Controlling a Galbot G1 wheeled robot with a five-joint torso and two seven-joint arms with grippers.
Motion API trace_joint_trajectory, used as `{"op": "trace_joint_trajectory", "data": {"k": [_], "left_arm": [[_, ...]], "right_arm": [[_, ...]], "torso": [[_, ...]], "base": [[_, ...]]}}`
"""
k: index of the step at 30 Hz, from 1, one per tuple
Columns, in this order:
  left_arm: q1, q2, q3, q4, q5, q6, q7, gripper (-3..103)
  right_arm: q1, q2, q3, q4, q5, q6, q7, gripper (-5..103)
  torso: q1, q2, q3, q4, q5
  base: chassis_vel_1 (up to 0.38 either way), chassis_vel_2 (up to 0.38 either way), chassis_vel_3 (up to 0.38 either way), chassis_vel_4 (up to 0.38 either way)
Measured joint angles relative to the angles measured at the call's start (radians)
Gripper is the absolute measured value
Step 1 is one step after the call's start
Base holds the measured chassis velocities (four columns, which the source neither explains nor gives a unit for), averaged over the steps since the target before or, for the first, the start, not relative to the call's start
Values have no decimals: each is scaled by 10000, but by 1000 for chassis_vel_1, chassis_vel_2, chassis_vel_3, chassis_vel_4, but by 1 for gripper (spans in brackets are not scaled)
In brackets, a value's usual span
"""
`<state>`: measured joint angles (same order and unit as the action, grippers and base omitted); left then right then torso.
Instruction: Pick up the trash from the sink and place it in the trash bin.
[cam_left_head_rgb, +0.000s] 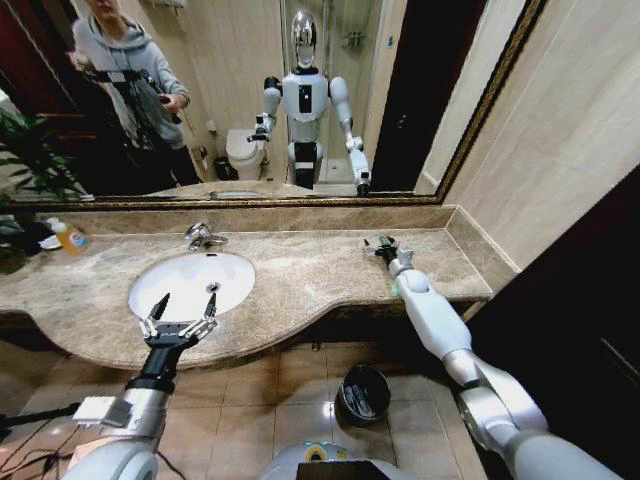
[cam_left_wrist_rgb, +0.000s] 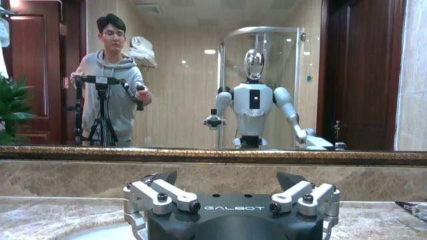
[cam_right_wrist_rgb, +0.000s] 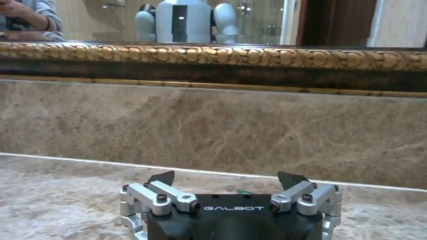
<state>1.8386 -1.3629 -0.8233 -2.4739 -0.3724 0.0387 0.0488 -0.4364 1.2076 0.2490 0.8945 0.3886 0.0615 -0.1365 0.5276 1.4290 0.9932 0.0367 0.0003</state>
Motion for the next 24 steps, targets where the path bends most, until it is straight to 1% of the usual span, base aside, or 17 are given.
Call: {"op": "trace_joint_trajectory", "data": {"k": [4, 6, 7, 8, 9, 10, 11, 14, 16, 18, 19, 22, 23, 24], "left_arm": [[0, 0, 0, 0, 0, 0, 0, 100], [0, 0, 0, 0, 0, -1, 0, 100], [0, 0, 0, 0, 0, -1, 0, 100], [0, 0, 0, 0, 0, 0, 0, 100], [0, 0, 0, 0, 0, 0, 0, 100], [0, 0, 0, 0, 0, 0, 0, 100], [0, -1, 0, 0, 0, 0, 0, 100], [0, 0, 0, 0, 0, -1, 0, 100], [0, 0, 0, 0, 0, 0, 0, 100], [0, 0, 0, 0, 0, 0, 0, 100], [0, 0, 0, 0, 0, 0, 0, 100], [0, 0, 0, 0, 0, 0, 0, 100], [0, 0, 0, 0, 0, 0, 0, 100], [0, 0, 0, 0, 0, 0, 0, 100]], "right_arm": [[44, -35, 15, -272, -78, -16, 54, 100], [-30, -14, 62, -318, -182, -334, 270, 100], [-30, -14, 62, -318, -182, -334, 270, 100], [-98, 22, 76, -372, -183, -474, 448, 103], [-129, 41, 85, -404, -181, -492, 479, 100], [-129, 41, 85, -404, -181, -492, 479, 100], [-146, 52, 104, -442, -177, -512, 494, 96], [-147, 57, 158, -538, -76, -513, 491, 85], [-161, 47, 163, -529, -5, -514, 483, 85], [-228, 25, 168, -433, 89, -542, 476, 78], [-228, 25, 168, -433, 89, -542, 476, 78], [-329, 3, 186, -297, 154, -589, 476, 66], [-329, 3, 186, -297, 154, -589, 476, 66], [-357, -5, 197, -265, 169, -595, 478, 62]], "torso": [[-1, 0, 0, 1, 0], [0, 0, 0, 0, -1], [0, 0, 0, 0, -1], [-1, 1, 0, 0, 0], [0, 1, -1, 0, 3], [0, 1, -1, 0, 3], [-2, 2, -4, 3, -6], [-5, 5, -5, 4, -6], [-5, 5, -5, 5, -7], [-4, 5, -5, 5, -7], [-4, 5, -5, 5, -7], [-3, 5, -4, 5, -6], [-3, 5, -4, 5, -6], [-3, 5, -3, 5, -7]], "base": [[0, 0, 0, 0], [0, 0, 0, 0], [0, 0, 0, 0], [0, 0, 0, 0], [0, 0, 0, 0], [0, 0, 0, 0], [0, 0, 0, 0], [0, 0, 0, 0], [0, 0, 0, 0], [0, 0, 0, 0], [0, 0, 0, 0], [0, 0, 0, 0], [0, 0, 0, 0], [0, 0, 0, 0]]}}
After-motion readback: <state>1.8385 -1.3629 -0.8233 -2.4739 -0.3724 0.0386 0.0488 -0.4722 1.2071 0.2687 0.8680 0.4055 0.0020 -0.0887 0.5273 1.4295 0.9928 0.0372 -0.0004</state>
